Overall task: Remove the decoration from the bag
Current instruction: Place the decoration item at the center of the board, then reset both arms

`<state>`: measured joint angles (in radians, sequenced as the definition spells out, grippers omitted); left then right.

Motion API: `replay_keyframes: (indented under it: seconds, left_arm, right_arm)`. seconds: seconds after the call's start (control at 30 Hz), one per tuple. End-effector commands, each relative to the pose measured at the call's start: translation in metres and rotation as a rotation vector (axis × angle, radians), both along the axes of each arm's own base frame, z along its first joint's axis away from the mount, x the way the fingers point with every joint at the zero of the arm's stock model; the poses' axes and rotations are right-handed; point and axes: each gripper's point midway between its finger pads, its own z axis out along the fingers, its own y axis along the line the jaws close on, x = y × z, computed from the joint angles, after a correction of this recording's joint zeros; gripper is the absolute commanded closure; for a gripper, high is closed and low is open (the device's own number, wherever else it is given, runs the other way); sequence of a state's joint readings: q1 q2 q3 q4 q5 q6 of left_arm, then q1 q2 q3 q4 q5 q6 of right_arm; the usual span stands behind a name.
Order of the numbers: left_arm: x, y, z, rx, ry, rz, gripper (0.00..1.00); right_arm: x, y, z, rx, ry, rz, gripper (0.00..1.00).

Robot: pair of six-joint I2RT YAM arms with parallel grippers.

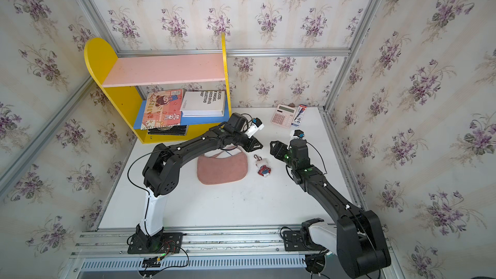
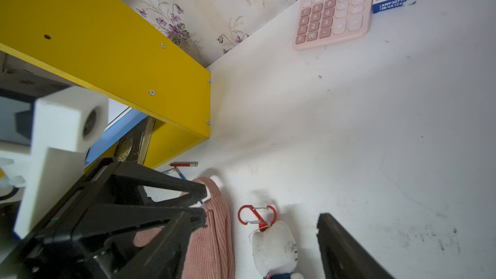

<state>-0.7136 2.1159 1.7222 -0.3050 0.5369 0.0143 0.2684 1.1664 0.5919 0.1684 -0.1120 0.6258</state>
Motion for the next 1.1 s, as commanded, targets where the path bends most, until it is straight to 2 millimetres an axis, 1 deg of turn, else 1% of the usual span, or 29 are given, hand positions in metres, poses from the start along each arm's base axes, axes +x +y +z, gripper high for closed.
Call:
replay_keyframes:
  seconds: [0.0, 0.07, 0.17, 0.2, 0.3, 0.33, 0.4, 0.47, 0.5, 0.6, 0.63, 0.67, 0.73, 0.8, 0.87, 0.97, 1.07]
  left_arm:
    - [0.006, 0.004, 0.017, -0.010, -0.036, 0.035, 0.62]
    - [0.006, 0.009, 0.027, -0.015, -0.049, 0.052, 0.58]
    - [0.005, 0.022, 0.041, -0.016, -0.062, 0.096, 0.56]
    - [0.004, 0.028, 0.047, -0.019, -0.070, 0.114, 0.56]
    - [-0.002, 0.055, 0.055, -0.003, -0.079, 0.189, 0.55]
    - [-0.006, 0.071, 0.053, 0.011, -0.067, 0.230, 0.55]
    - [-0.005, 0.106, 0.048, 0.065, -0.057, 0.368, 0.55]
    - [-0.011, 0.141, 0.041, 0.124, -0.052, 0.460, 0.54]
    - [-0.015, 0.160, 0.033, 0.162, -0.045, 0.510, 0.54]
    - [-0.027, 0.213, 0.016, 0.219, 0.005, 0.651, 0.50]
    - [-0.030, 0.228, 0.012, 0.223, 0.026, 0.696, 0.49]
    - [-0.035, 0.241, 0.007, 0.225, 0.045, 0.732, 0.48]
    - [-0.042, 0.263, 0.003, 0.222, 0.059, 0.797, 0.46]
    - [-0.046, 0.277, -0.004, 0.229, 0.067, 0.846, 0.45]
    - [-0.050, 0.285, -0.013, 0.230, 0.077, 0.877, 0.45]
    - [-0.052, 0.291, -0.026, 0.224, 0.098, 0.909, 0.45]
    - [-0.056, 0.289, -0.033, 0.198, 0.118, 0.908, 0.46]
  right_arm:
    - [0.005, 0.002, 0.010, 0.010, -0.034, 0.005, 0.21]
    - [0.005, 0.003, 0.011, 0.007, -0.034, 0.008, 0.21]
    - [0.004, 0.004, 0.009, -0.011, -0.030, 0.023, 0.21]
    - [0.004, 0.004, 0.007, -0.014, -0.022, 0.030, 0.22]
    - [-0.002, 0.013, -0.009, -0.013, 0.028, 0.065, 0.24]
    - [-0.006, 0.020, -0.015, -0.021, 0.049, 0.086, 0.26]
    - [-0.010, 0.032, -0.020, -0.037, 0.066, 0.115, 0.28]
    - [-0.015, 0.050, -0.023, -0.046, 0.073, 0.151, 0.31]
    - [-0.018, 0.060, -0.024, -0.045, 0.076, 0.172, 0.33]
    - [-0.025, 0.092, -0.033, -0.028, 0.097, 0.234, 0.44]
    - [-0.033, 0.109, -0.038, -0.023, 0.107, 0.272, 0.49]
    - [-0.036, 0.119, -0.041, -0.014, 0.112, 0.291, 0.53]
    - [-0.040, 0.135, -0.049, 0.001, 0.131, 0.316, 0.58]
    - [-0.044, 0.150, -0.055, 0.002, 0.151, 0.340, 0.60]
    - [-0.047, 0.160, -0.060, -0.013, 0.168, 0.355, 0.60]
    - [-0.051, 0.163, -0.074, -0.048, 0.204, 0.337, 0.60]
    - [-0.059, 0.164, -0.087, -0.054, 0.232, 0.334, 0.61]
